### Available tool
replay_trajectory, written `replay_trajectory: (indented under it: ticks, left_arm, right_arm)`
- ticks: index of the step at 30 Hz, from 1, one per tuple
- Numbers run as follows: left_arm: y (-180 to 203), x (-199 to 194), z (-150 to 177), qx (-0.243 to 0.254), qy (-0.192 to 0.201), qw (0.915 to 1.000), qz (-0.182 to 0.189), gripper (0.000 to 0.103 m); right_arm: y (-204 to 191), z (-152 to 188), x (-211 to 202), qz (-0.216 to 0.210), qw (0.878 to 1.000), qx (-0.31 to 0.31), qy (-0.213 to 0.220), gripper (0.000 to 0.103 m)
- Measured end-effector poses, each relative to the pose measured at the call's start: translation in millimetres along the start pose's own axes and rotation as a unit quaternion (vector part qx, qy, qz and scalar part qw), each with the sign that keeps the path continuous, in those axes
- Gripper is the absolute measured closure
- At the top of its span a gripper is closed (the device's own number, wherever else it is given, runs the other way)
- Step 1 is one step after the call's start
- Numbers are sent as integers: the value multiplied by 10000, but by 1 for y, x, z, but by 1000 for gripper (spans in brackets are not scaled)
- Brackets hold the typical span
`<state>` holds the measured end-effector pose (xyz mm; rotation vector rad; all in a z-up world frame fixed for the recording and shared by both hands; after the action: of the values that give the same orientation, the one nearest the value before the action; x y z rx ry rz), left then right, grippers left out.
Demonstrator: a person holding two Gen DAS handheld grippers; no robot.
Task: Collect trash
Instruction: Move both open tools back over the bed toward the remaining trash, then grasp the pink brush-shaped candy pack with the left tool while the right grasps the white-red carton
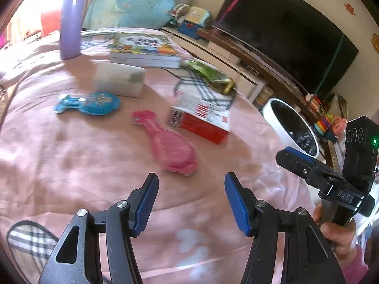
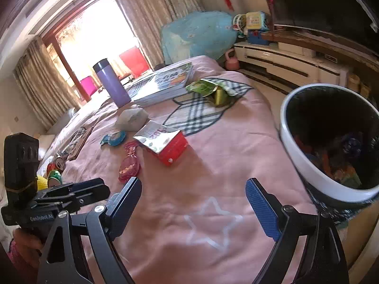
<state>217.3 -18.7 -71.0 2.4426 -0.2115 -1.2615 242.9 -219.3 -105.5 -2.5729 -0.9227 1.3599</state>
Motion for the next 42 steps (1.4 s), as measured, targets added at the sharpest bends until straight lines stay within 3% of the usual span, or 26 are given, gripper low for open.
replay_trajectory:
  ticks: [8, 15, 24, 26, 27, 34, 37, 39, 42]
  left_arm:
    - [-38, -13, -13, -186, -10, 9995, -247, 46]
    - [-33, -8, -21, -167, -75, 9997, -139, 45]
    - [-23, 17, -28, -119, -204, 9996, -167, 41]
    - [-22, 23, -29, -127, -258, 9993, -219, 41]
    - [-21, 26, -30, -133, -275, 9993, -222, 41]
    - [0, 50, -37, -44, -279, 9992, -293, 37]
    - [9, 66, -40, 149, -242, 9981, -553, 42]
    - [13, 75, -39, 336, -181, 9960, -803, 52]
    - [20, 80, -40, 514, -97, 9944, -913, 54]
  right_arm:
    - [-19, -16, 24, -80, 9986, -503, -145, 12]
    - [-32, -35, 47, -247, 9932, -1103, -263, 12]
    - [-55, -52, 98, -582, 9744, -2082, -610, 15]
    - [-55, -50, 109, -596, 9714, -2171, -750, 31]
    - [-52, -48, 114, -598, 9712, -2145, -846, 40]
    - [-15, -46, 84, -181, 9889, -1347, -596, 44]
    - [10, -42, 65, -67, 9957, -800, -462, 45]
    - [19, -40, 51, -83, 9977, -589, -330, 45]
    - [25, -35, 32, -64, 9989, -442, -164, 45]
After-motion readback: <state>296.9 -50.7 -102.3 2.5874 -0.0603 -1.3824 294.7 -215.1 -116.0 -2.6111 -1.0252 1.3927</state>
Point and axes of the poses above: each gripper's, at about its wrist camera, not at the fingertips, and x roughly the way its jaws point, y to its right, z to its underside, the point moved 4 cm from there along x, roughly the way its jaws point, and after that the axes turned 7 degrees about -x, right-handed, at the moved point
